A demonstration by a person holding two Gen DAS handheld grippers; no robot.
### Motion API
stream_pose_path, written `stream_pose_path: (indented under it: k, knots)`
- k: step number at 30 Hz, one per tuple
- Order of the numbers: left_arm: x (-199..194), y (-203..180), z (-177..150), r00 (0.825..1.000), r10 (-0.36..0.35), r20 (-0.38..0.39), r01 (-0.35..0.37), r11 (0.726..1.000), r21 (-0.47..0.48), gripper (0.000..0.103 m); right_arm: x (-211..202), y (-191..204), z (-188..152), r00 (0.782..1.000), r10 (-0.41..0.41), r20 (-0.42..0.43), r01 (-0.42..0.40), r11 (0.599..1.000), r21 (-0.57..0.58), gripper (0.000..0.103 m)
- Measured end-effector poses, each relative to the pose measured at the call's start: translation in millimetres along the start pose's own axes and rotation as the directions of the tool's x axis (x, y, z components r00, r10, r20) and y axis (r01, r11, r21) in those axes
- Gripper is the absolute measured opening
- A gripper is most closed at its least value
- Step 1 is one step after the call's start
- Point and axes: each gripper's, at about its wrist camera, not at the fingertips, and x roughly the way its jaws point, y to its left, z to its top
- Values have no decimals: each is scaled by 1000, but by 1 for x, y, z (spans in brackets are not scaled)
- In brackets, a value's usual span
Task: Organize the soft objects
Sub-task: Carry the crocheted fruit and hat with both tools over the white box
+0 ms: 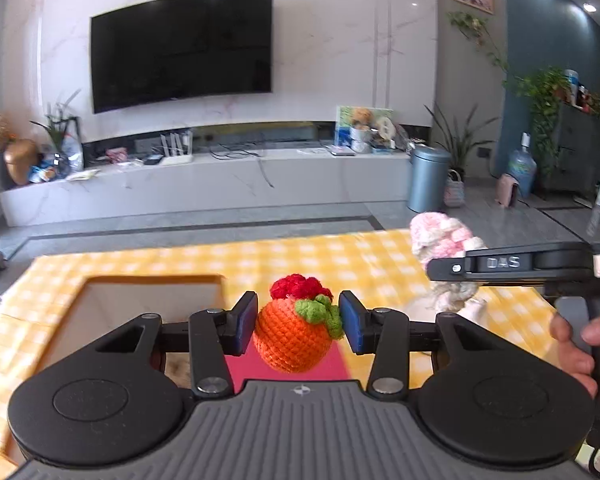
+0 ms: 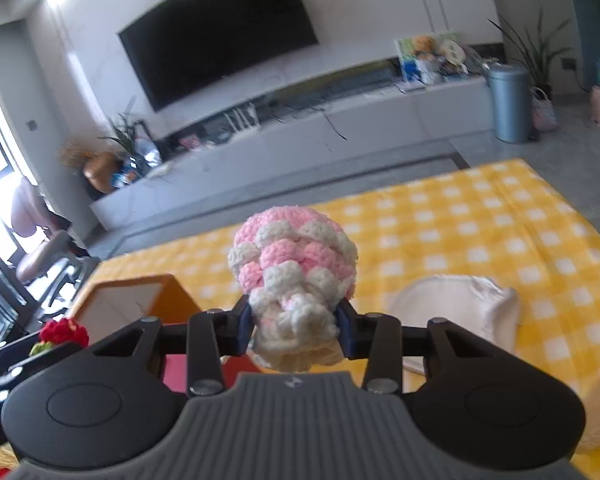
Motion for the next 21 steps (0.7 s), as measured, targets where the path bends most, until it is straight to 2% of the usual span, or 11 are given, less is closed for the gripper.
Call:
stream_pose_path:
  k: [5,8,11,15,19,21]
  knots:
    - [-19,37,14,999,52,15,-52,998,-43,51,-6,42,7,992,115,42,-115,993,7,41]
    - [-32,60,17,993,113,44,-109,991,-77,51,-1,69,3,990,135,37,-135,991,7,41]
    - [-38,85,17,985,164,49,-157,980,-118,51,11,95,-4,986,166,-7,-166,986,-19,41]
    - [-43,122,11,978,208,33,-198,961,-192,51,28,126,-19,972,223,-70,-223,975,8,42]
    - [-39,162,2,978,211,12,-200,942,-270,51,45,158,-34,961,242,-132,-251,966,-57,42]
    - [-35,178,-3,980,199,19,-186,943,-277,51,57,167,-41,952,246,-180,-259,964,-54,42]
